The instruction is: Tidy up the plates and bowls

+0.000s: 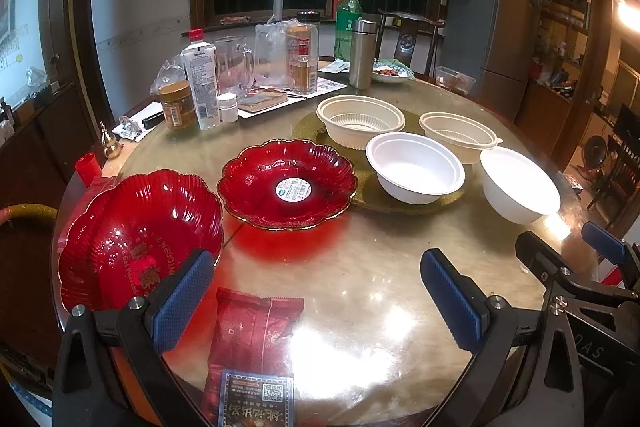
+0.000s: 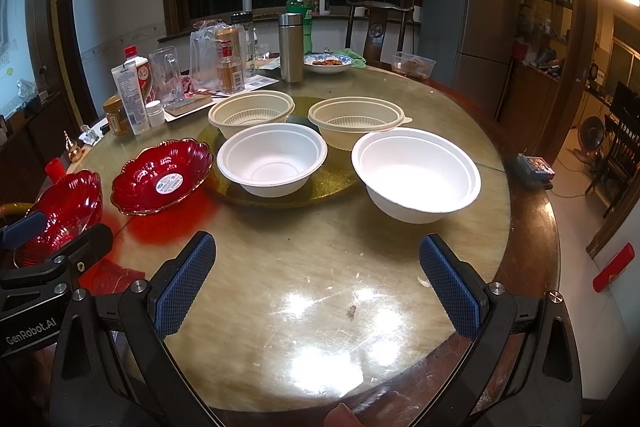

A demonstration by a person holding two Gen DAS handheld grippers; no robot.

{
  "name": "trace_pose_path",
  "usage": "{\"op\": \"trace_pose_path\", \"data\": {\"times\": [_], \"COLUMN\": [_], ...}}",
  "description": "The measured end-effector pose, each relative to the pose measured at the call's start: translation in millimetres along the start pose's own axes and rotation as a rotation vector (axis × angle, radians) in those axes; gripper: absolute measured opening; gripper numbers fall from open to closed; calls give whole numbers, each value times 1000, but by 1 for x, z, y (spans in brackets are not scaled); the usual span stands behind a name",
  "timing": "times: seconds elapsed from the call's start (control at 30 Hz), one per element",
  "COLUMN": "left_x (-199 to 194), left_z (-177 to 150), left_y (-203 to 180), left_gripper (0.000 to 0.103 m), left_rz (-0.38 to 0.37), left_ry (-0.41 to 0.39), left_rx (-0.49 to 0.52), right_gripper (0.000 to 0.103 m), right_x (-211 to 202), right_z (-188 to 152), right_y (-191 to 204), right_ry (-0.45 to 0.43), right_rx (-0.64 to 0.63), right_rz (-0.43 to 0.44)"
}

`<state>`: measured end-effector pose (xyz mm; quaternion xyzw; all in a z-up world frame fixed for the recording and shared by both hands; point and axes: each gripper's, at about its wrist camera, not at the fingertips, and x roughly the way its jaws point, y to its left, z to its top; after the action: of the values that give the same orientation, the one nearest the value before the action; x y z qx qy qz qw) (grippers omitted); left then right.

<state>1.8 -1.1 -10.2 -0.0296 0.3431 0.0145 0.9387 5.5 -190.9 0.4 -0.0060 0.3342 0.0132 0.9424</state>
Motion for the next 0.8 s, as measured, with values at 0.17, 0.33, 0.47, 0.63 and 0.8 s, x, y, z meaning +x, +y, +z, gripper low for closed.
{"op": "trace_pose_path", "data": {"times": [0.17,0.33,0.47,0.63,0.8], "left_x": [-1,-1,-1,-1,-1], "left_z": [1,1,1,0,0], "left_y": [0,0,0,-2,-3], "left_gripper": [103,103,103,103,103], "left_rz": [-2,0,-2,-5,-5], "left_ry": [2,3,5,9,12], "left_rx": [-2,1,0,1,5], "right_gripper": [103,103,103,103,103], "right_x": [1,2,6,4,3], "right_z": [-1,-1,-5,-5,-5], "right_y": [1,1,-2,-3,-3], "right_ry": [0,2,6,3,4], "right_rx": [-2,-2,1,5,4], "right_rz": [-4,-5,-9,-11,-13]}}
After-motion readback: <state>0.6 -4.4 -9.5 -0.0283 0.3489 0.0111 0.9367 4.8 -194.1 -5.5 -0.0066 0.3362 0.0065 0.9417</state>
